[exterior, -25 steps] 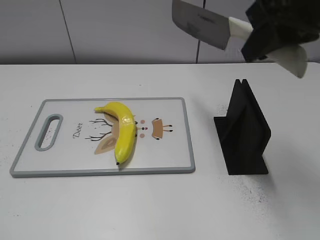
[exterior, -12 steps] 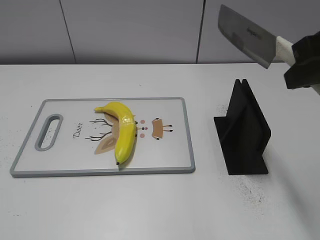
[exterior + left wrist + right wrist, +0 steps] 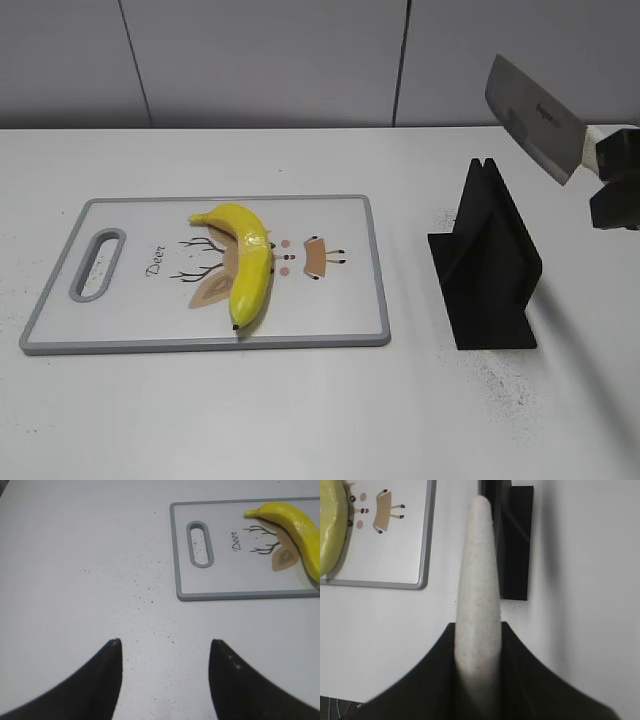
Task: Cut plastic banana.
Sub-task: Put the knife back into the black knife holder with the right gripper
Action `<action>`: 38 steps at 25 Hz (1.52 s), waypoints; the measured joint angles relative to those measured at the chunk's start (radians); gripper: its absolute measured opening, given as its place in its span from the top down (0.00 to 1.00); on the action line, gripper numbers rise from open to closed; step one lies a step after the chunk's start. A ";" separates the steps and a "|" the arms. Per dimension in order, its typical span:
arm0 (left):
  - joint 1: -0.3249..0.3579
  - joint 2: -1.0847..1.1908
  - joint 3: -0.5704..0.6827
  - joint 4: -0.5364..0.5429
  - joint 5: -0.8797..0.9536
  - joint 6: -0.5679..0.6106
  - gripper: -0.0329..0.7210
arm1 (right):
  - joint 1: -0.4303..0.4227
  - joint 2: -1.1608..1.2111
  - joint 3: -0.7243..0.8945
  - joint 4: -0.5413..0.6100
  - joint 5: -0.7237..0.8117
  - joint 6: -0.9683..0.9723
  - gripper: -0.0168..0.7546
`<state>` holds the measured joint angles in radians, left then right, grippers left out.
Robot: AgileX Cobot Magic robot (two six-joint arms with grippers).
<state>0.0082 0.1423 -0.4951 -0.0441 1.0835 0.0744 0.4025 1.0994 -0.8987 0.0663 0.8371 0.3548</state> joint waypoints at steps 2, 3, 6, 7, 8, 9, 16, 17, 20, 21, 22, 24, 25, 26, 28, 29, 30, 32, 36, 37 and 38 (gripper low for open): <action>0.009 -0.004 0.003 0.001 -0.002 -0.004 0.26 | 0.000 0.000 0.009 0.000 -0.022 0.014 0.77; 0.008 -0.009 0.005 0.001 -0.004 -0.005 0.26 | 0.000 0.001 0.014 0.000 -0.032 0.018 0.77; -0.028 -0.037 0.005 0.000 -0.007 -0.008 0.26 | 0.000 0.018 0.016 -0.001 -0.046 0.023 0.77; -0.040 -0.049 0.005 0.003 -0.007 -0.008 0.27 | 0.000 0.030 0.016 -0.001 -0.048 0.023 0.77; -0.047 -0.064 0.005 0.009 -0.007 -0.008 0.27 | 0.000 0.044 0.016 -0.001 -0.049 0.023 0.77; -0.049 -0.084 0.005 0.017 -0.007 -0.008 0.27 | 0.000 0.055 0.016 -0.001 -0.052 0.023 0.77; -0.044 -0.135 0.006 0.025 -0.007 -0.009 0.28 | 0.000 0.130 0.017 -0.033 -0.085 0.046 0.77; -0.044 -0.135 0.006 0.025 -0.007 -0.009 0.28 | 0.000 0.138 0.017 -0.047 -0.086 0.059 0.77; -0.044 -0.135 0.008 0.026 -0.002 -0.009 0.30 | 0.000 0.159 0.017 -0.066 -0.093 0.073 0.77; -0.044 -0.135 0.008 0.026 -0.001 -0.009 0.30 | 0.000 0.166 0.017 -0.073 -0.096 0.074 0.77; -0.044 -0.135 0.008 0.026 0.000 -0.009 0.30 | 0.000 0.174 0.017 -0.074 -0.098 0.075 0.77; -0.044 -0.137 0.013 0.023 0.002 -0.009 0.31 | 0.000 0.185 0.017 -0.074 -0.105 0.075 0.77; -0.044 -0.139 0.015 0.017 0.003 -0.009 0.31 | 0.000 0.190 0.017 -0.074 -0.110 0.076 0.77; -0.044 -0.143 0.015 0.011 0.005 -0.009 0.31 | 0.000 0.191 0.017 -0.074 -0.115 0.076 0.77; -0.044 -0.147 0.016 0.006 0.007 -0.009 0.31 | 0.000 0.191 0.017 -0.074 -0.128 0.077 0.77; -0.044 -0.147 0.016 0.004 0.007 -0.009 0.31 | 0.000 0.191 0.017 -0.074 -0.137 0.077 0.77; -0.044 -0.147 0.016 0.004 0.007 -0.009 0.31 | 0.000 0.191 0.017 -0.074 -0.142 0.077 0.77; -0.044 -0.147 0.016 0.004 0.007 -0.009 0.31 | 0.000 0.199 0.017 -0.074 -0.153 0.077 0.77; -0.044 -0.147 0.016 0.003 0.007 -0.009 0.31 | 0.000 0.239 0.017 -0.074 -0.158 0.078 0.77; -0.044 -0.147 0.016 0.003 0.007 -0.009 0.31 | 0.000 0.252 0.017 -0.074 -0.159 0.078 0.77; -0.044 -0.147 0.016 0.003 0.007 -0.010 0.31 | 0.000 0.268 0.017 -0.074 -0.159 0.078 0.77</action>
<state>-0.0355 -0.0046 -0.4793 -0.0411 1.0909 0.0642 0.4025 1.3675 -0.8818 -0.0081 0.6784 0.4324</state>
